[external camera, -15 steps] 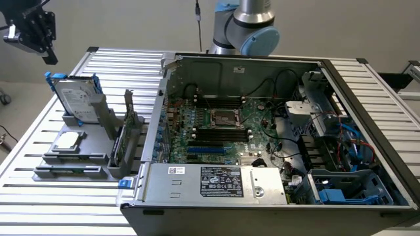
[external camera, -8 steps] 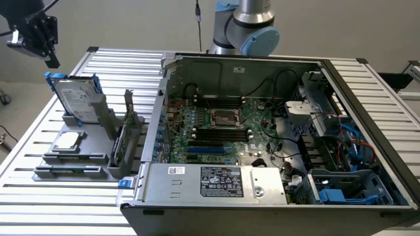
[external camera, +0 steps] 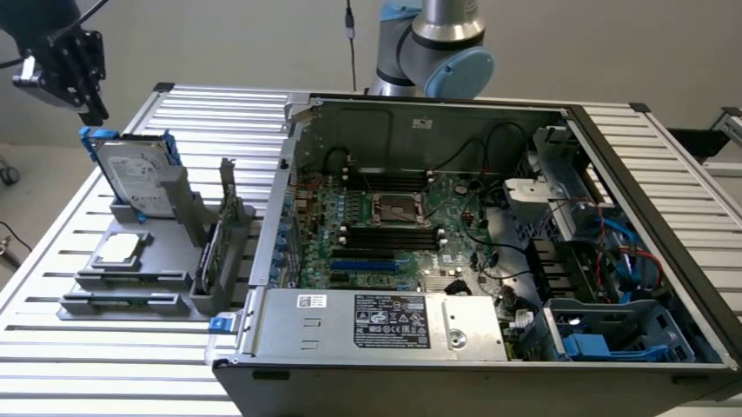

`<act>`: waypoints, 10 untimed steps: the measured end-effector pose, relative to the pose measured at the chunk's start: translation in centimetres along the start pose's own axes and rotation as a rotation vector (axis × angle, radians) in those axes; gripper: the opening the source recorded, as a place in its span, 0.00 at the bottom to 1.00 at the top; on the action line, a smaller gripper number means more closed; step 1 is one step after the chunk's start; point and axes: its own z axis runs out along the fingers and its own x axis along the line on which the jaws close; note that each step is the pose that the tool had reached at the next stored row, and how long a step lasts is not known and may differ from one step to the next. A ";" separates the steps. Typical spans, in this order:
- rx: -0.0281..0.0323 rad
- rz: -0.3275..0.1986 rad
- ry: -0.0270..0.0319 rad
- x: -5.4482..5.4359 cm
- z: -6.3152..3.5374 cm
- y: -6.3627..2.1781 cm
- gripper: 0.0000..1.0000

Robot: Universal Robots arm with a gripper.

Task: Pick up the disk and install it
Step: 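Pick up the disk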

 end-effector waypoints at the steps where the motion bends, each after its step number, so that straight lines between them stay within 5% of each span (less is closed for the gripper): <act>1: 0.0001 0.000 0.0000 0.0 0.02 0.00 0.30; 8: -0.0006 0.000 -0.0001 0.1 0.21 -0.01 0.54; 10: -0.0008 0.000 -0.0001 0.1 0.40 -0.02 0.54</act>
